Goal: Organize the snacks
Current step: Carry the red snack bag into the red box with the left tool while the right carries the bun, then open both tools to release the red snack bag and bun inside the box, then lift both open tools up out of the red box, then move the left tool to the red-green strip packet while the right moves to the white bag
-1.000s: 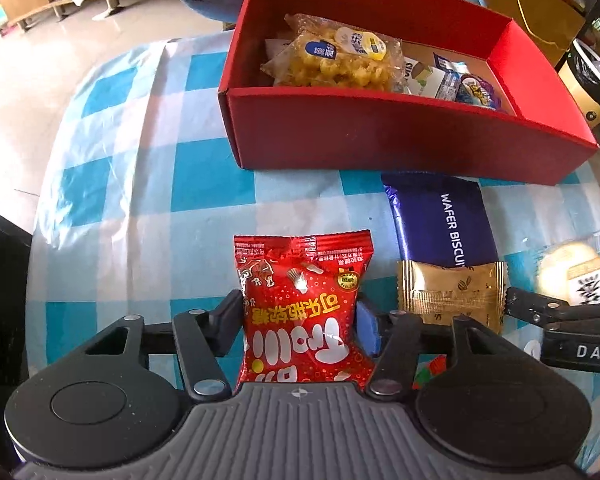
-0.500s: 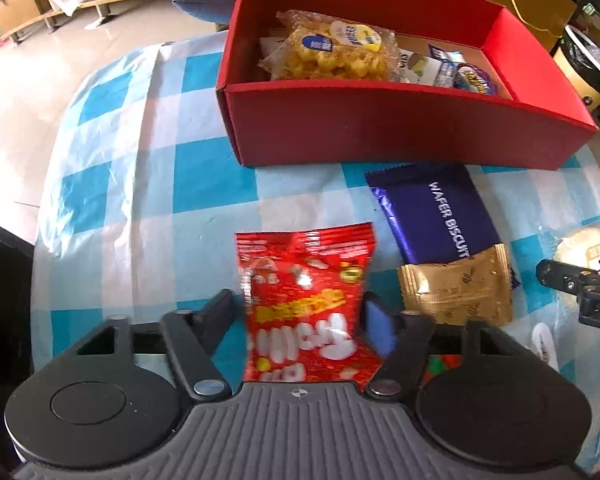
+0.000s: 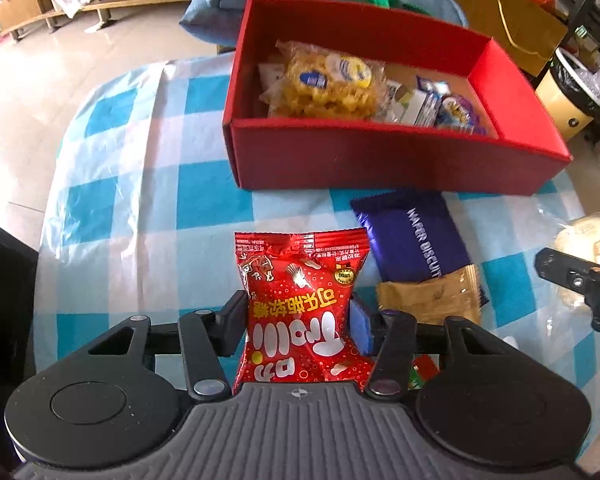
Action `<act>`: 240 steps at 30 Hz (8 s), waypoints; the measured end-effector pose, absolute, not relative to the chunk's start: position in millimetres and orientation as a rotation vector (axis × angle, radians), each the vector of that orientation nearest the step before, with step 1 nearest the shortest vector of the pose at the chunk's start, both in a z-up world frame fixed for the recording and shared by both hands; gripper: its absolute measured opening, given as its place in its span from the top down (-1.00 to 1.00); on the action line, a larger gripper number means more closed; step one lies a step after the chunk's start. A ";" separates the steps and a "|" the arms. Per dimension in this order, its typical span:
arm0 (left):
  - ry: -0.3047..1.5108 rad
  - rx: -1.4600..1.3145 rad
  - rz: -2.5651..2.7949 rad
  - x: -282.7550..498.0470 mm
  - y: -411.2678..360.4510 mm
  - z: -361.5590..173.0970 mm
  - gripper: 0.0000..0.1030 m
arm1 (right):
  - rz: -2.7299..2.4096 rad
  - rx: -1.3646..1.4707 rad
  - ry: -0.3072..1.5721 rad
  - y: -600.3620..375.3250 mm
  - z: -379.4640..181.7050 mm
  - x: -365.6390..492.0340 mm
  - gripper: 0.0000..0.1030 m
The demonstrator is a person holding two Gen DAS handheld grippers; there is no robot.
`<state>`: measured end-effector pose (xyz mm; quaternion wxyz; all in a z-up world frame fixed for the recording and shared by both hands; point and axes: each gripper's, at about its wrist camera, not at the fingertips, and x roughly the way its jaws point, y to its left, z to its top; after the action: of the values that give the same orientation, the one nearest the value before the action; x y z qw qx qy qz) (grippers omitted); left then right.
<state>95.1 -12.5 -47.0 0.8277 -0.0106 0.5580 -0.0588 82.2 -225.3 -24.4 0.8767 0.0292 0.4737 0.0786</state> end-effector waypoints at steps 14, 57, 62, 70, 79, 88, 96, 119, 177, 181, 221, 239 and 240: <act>1.131 -0.018 -0.152 102.6 -25.2 -29.8 -0.16 | 0.177 0.070 0.960 -216.6 -17.5 98.2 -0.23; 0.987 0.020 -0.109 173.0 -41.5 8.5 -0.17 | 0.164 0.106 0.866 -210.6 10.4 161.7 -0.24; 0.986 0.025 -0.104 182.2 -44.3 6.7 -0.17 | 0.161 0.116 0.869 -213.3 8.8 170.9 -0.24; 0.982 0.039 -0.087 192.9 -45.3 4.1 -0.17 | 0.144 0.123 0.883 -217.9 2.4 186.4 -0.24; 0.988 0.047 -0.069 205.9 -45.7 -0.6 -0.18 | 0.138 0.121 0.893 -218.0 -4.3 199.0 -0.24; 1.002 0.053 -0.061 214.0 -47.9 -8.2 -0.18 | 0.139 0.117 0.912 -216.6 -12.5 208.8 -0.24; 1.008 0.058 -0.058 216.7 -49.3 -11.3 -0.18 | 0.134 0.112 0.923 -216.7 -17.3 213.4 -0.24; 0.997 0.067 -0.065 221.7 -55.7 -19.2 -0.19 | 0.137 0.084 0.963 -209.1 -34.9 224.8 -0.24; 0.925 0.051 -0.087 201.6 -56.2 7.2 -0.67 | 0.083 0.133 0.865 -226.9 -5.6 211.2 -0.39; 0.922 0.050 -0.089 195.5 -54.4 9.9 -0.67 | 0.082 0.136 0.860 -227.5 -2.2 203.8 -0.39; 0.994 0.064 -0.165 113.5 -47.2 -1.6 -0.70 | 0.125 0.102 0.956 -221.5 -12.4 112.7 -0.40; 1.169 0.269 -0.375 33.4 -48.2 -56.6 -0.70 | 0.162 0.061 1.083 -212.4 -48.5 57.1 -0.40; 1.178 0.284 -0.397 28.6 -48.1 -60.6 -0.70 | 0.157 0.066 1.088 -214.2 -49.6 53.9 -0.40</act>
<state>28.6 -48.1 -60.6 0.8036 0.1325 0.5498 -0.1853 53.9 -214.2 -49.6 0.8523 0.0315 0.5168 0.0747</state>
